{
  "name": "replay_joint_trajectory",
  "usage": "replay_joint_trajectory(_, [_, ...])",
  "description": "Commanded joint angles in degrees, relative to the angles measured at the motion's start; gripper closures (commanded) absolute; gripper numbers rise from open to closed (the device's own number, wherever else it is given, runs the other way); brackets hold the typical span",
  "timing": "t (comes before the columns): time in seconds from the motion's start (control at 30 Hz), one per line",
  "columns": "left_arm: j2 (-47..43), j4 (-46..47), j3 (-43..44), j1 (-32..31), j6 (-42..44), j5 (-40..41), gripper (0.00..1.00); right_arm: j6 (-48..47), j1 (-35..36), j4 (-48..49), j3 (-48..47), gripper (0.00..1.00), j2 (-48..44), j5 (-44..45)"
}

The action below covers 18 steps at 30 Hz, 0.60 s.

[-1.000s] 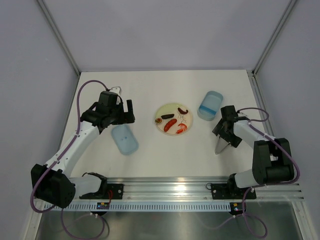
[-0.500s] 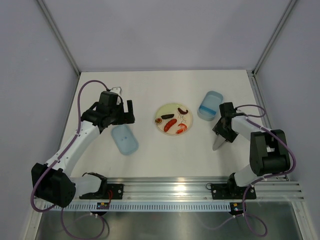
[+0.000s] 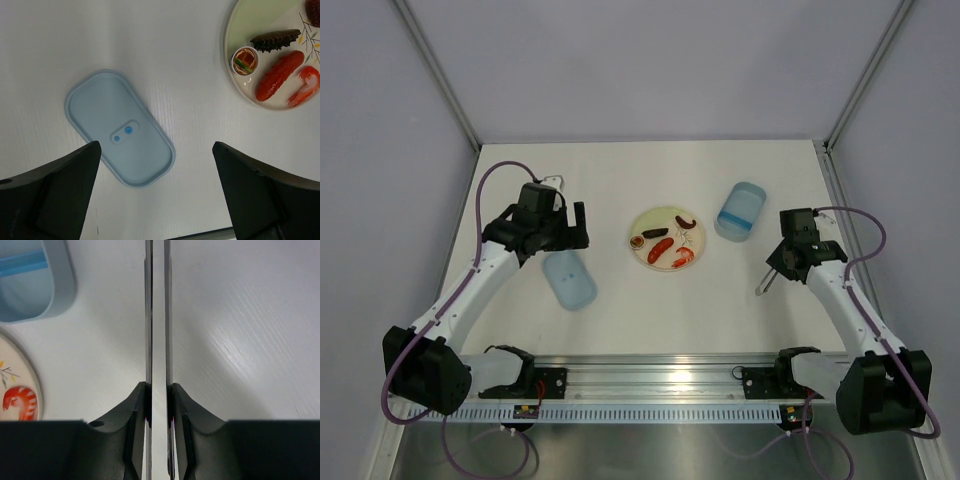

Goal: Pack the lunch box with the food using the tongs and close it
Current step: Pick up the clamp at the center of the board, then adjust the clamp at the center of the board.

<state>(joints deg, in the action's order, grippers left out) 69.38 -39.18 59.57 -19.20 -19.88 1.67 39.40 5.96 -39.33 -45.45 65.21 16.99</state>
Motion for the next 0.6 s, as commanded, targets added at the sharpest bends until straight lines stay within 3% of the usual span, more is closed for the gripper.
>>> replay_joint_trajectory(0.0, [-0.13,0.77,2.92,-0.22,0.63,-0.18,0.01,-1.77,0.63,-6.53,-5.68,0.77,-4.21,-1.96])
replay_joint_trajectory(0.3, [0.05,0.07,4.94,-0.31,0.19,0.35,0.01,-9.24,9.41,-14.62,-15.19,0.72,-1.15,-18.56])
replay_joint_trajectory(0.57, [0.49,-0.28,5.29,-0.22,-0.25,0.7,0.01,-8.73,20.4,-23.15,-18.27,0.67,2.9,-21.56])
